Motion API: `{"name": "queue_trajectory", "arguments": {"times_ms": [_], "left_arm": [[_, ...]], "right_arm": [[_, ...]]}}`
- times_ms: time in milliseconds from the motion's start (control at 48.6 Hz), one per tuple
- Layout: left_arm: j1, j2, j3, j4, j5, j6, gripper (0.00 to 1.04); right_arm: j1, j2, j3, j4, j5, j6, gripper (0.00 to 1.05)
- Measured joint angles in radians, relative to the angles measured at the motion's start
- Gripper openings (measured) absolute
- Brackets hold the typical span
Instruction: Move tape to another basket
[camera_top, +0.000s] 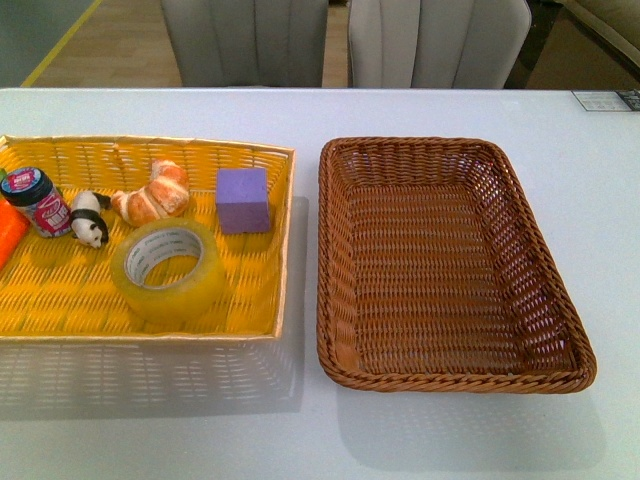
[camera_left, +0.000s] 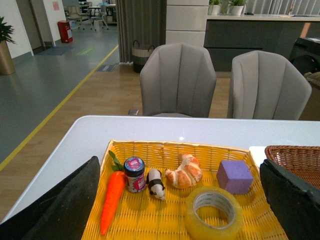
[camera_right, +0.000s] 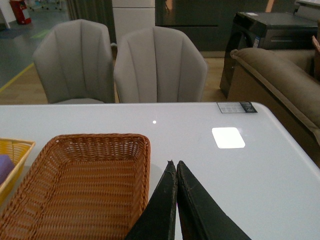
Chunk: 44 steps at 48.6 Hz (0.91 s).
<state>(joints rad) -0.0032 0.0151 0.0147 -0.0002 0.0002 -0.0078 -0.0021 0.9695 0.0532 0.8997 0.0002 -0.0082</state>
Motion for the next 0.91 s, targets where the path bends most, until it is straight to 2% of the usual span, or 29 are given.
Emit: {"name": "queue_trajectory", "arguments": {"times_ms": [905], "left_arm": [[0.000,0.000,0.000,0.000,0.000,0.000,0.96]], "right_arm": [[0.000,-0.589,-0.031,-0.520,0.000,0.000,0.02]]}}
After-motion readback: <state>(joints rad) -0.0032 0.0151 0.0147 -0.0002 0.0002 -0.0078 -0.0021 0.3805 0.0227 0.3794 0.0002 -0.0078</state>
